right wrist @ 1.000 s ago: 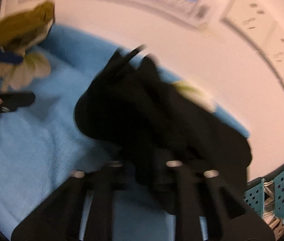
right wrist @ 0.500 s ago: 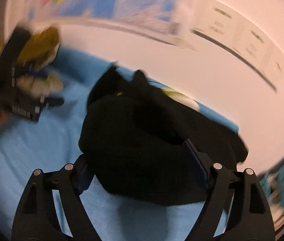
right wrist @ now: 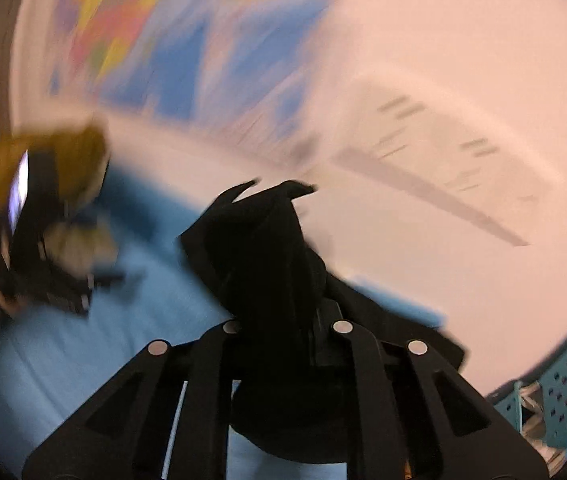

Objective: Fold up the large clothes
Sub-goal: 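Lift the black coat with the right gripper while the left gripper grasps it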

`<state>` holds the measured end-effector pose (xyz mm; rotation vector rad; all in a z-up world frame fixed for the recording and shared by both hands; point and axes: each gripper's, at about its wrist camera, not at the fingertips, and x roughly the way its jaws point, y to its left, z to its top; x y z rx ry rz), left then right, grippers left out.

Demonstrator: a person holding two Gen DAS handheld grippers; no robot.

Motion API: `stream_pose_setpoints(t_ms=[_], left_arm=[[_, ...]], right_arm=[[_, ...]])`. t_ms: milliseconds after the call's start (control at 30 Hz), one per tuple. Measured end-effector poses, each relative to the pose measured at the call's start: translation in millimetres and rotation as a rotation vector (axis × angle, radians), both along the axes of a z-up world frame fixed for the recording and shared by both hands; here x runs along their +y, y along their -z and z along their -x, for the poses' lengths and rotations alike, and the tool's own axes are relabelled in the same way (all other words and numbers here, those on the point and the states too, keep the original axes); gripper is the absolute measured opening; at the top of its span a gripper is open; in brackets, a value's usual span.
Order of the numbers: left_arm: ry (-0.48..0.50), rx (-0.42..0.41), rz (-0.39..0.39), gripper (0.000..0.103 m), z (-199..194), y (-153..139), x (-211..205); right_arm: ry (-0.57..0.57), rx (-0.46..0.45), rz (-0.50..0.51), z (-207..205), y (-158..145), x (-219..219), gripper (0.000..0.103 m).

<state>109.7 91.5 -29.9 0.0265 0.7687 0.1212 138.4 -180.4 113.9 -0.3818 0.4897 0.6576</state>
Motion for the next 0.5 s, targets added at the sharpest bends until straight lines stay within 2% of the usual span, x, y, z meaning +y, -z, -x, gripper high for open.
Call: stream_pose_setpoints(t_ms=[100, 167, 267, 333, 400, 500], left_arm=[[0.082, -0.064, -0.014, 0.096, -12, -14, -16], [0.172, -0.114, 0.004, 0.096, -22, -25, -32], [0.259, -0.179, 0.0, 0.096, -43, -43, -61], [0.275, -0.192, -0.001, 0.096, -54, -49, -75], [0.289, -0.199, -0.006, 0.096, -63, -52, -84], [0.316, -0.209, 0.01, 0.096, -63, -58, -99]], right_arm=[[0.09, -0.03, -0.048, -6, -30, -39, 0.012], [0.139, -0.051, -0.074, -2, -45, -62, 0.011], [0.192, -0.101, -0.104, -1, -58, -82, 0.011], [0.236, -0.144, -0.133, -3, -71, -106, 0.01], [0.267, -0.203, -0.119, -3, -87, -120, 0.01], [0.302, -0.287, -0.148, -2, -129, -144, 0.009]])
